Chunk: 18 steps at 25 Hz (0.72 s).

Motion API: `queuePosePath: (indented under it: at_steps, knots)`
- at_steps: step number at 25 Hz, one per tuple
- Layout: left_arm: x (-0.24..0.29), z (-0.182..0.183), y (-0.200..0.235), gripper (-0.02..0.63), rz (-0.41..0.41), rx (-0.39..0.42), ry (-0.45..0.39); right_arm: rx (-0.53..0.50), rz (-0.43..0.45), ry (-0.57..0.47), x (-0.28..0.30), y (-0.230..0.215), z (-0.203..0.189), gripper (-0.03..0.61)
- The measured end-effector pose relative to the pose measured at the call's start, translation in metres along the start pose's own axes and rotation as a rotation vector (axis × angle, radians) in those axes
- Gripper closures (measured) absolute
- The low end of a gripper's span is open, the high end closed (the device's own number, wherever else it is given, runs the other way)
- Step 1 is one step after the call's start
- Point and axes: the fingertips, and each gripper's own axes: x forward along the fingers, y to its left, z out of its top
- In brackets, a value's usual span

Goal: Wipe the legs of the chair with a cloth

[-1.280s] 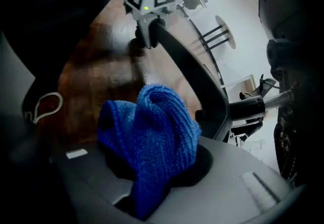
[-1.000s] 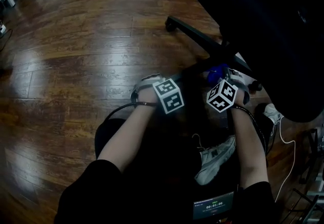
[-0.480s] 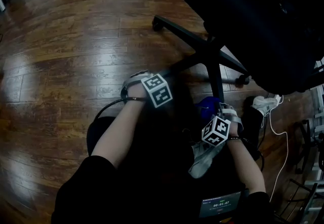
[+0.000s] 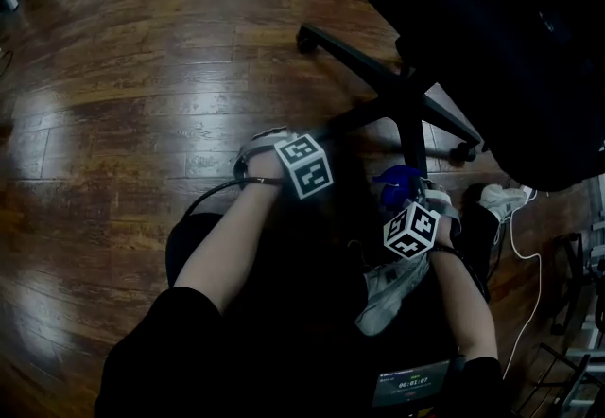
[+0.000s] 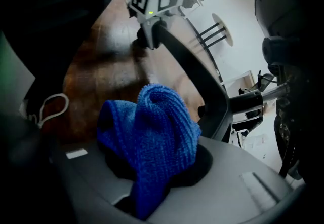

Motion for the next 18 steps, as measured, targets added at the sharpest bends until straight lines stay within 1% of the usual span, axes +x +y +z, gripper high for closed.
queuePosePath:
  at_steps: [6, 9, 12, 14, 18]
  knots:
    - [-0.001, 0.001, -0.001, 0.558, -0.004, 0.008, -0.011, 0.013, -0.132, -0.039, 0.042, -0.091, 0.047, 0.483]
    - [-0.002, 0.000, 0.000, 0.558, 0.001, 0.009, -0.020, 0.029, -0.162, -0.056, 0.048, -0.111, 0.060, 0.483]
    - [-0.002, -0.002, 0.000, 0.558, 0.006, 0.008, -0.022, 0.041, -0.142, -0.062, 0.043, -0.105, 0.060, 0.483]
    - [-0.002, -0.001, -0.001, 0.558, 0.005, 0.005, -0.027, 0.042, -0.108, -0.052, 0.035, -0.089, 0.051, 0.483]
    - [-0.001, 0.000, 0.001, 0.558, 0.008, 0.001, -0.037, 0.001, -0.012, -0.010, 0.008, -0.027, 0.021, 0.483]
